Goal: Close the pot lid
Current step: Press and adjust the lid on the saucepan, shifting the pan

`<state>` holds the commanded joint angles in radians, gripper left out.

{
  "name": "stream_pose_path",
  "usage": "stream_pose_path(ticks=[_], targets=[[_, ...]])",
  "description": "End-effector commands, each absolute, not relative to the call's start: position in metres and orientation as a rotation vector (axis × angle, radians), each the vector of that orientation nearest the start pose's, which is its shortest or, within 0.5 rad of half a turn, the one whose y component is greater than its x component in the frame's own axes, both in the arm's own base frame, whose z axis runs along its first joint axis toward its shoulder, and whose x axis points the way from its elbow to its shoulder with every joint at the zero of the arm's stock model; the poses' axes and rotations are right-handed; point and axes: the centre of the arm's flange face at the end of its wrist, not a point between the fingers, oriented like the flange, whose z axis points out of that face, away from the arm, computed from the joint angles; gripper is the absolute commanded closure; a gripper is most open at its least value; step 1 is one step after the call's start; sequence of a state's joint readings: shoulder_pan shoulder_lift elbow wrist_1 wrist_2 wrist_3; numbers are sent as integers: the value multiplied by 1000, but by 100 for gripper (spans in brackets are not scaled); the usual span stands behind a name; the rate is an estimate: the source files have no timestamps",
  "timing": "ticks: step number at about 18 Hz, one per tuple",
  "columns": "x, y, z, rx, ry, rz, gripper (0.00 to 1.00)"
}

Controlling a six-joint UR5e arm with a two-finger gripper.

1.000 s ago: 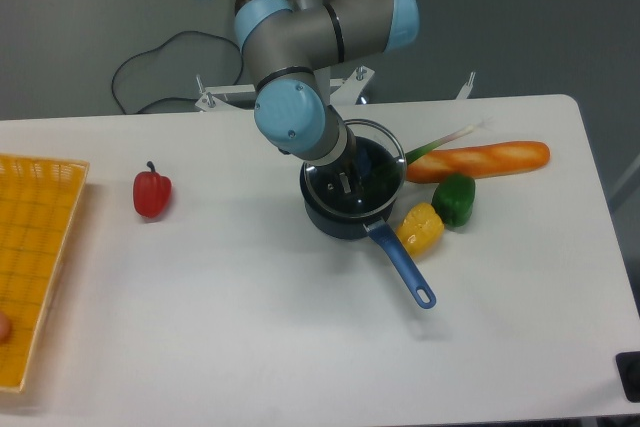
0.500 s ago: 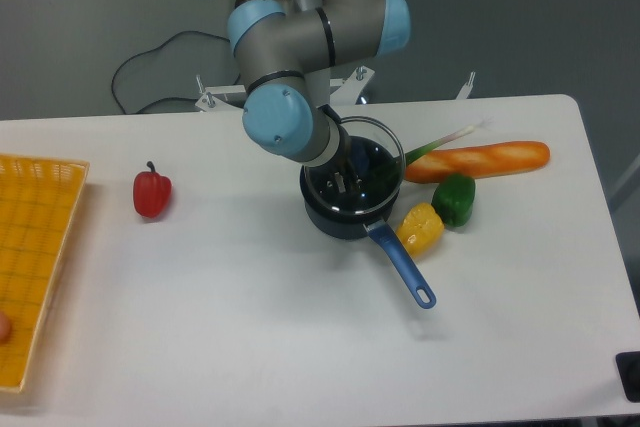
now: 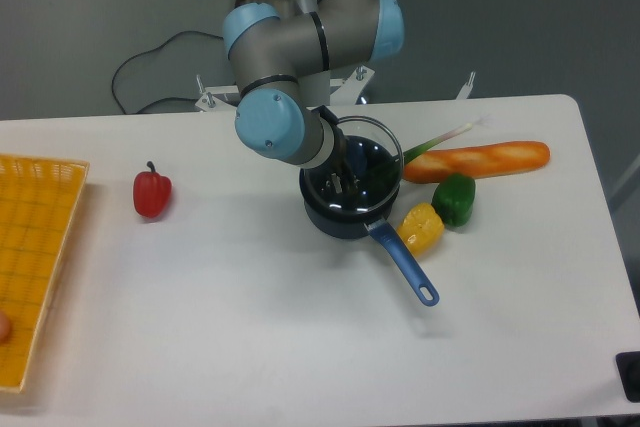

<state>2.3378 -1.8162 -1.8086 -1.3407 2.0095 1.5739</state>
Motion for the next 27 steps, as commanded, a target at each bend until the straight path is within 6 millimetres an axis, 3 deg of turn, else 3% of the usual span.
stream_pose_path(ticks=[5, 9, 18, 20, 21, 22, 27], targets=[[-298, 441, 280, -3307, 1528, -106, 39], [-300, 442, 282, -3306, 1529, -98, 28], [-302, 444, 280, -3313, 1529, -98, 27], [-307, 448, 289, -3309, 1524, -66, 19], [-312, 452, 300, -3299, 1524, -33, 4], [-317, 456, 309, -3301, 1499, -7, 0], [-333, 460, 332, -3274, 1388, 47, 0]])
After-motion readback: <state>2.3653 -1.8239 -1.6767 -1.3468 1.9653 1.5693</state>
